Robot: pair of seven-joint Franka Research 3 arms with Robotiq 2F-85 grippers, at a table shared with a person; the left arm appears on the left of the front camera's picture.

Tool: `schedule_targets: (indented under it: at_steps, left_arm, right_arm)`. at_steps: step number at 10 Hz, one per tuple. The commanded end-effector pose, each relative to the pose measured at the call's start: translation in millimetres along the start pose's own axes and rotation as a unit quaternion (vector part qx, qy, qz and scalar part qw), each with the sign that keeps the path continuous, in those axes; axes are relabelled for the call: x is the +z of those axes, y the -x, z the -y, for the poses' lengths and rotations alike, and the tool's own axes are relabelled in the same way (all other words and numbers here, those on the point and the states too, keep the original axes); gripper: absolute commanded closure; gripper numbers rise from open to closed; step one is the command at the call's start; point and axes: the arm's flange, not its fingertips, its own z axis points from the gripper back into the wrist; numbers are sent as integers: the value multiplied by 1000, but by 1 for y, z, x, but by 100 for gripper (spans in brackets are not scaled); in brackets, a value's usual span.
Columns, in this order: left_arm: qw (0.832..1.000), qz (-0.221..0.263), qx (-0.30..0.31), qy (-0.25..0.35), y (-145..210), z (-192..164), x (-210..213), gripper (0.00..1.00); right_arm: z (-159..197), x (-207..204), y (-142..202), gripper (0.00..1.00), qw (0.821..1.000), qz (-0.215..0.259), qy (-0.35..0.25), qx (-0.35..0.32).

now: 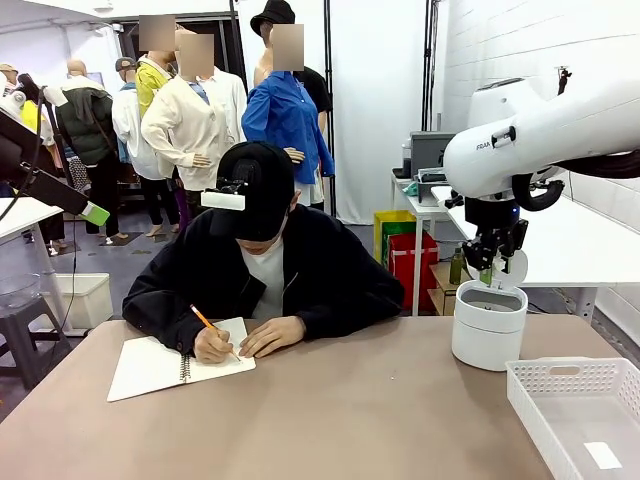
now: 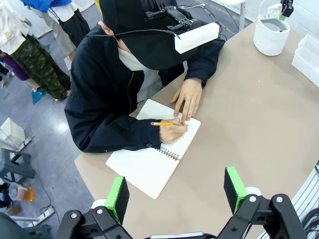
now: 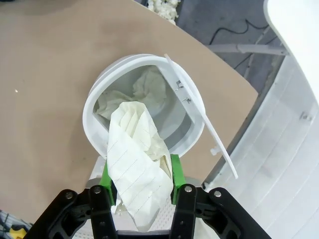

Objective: Sort the paper based on its condition.
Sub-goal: If a person hands you a paper, place it in the Organizing basket , and if it's crumpled, put it in the Trash can.

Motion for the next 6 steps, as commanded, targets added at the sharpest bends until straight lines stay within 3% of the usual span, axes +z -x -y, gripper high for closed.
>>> schedule_targets:
  at_steps: [1, 4, 6]
  left_arm:
    - [1000, 7, 2, 1, -1, 0, -1, 0]
    - [1000, 7, 2, 1, -1, 0, -1, 0]
    - [1000, 7, 2, 1, -1, 0, -1, 0]
  right_arm:
    - [-3, 3, 1, 50, 1000, -1, -1, 8]
    - [-1, 0, 0, 0, 1000, 2, -1, -3]
    - [-2, 1, 0, 0, 1000, -1, -2, -3]
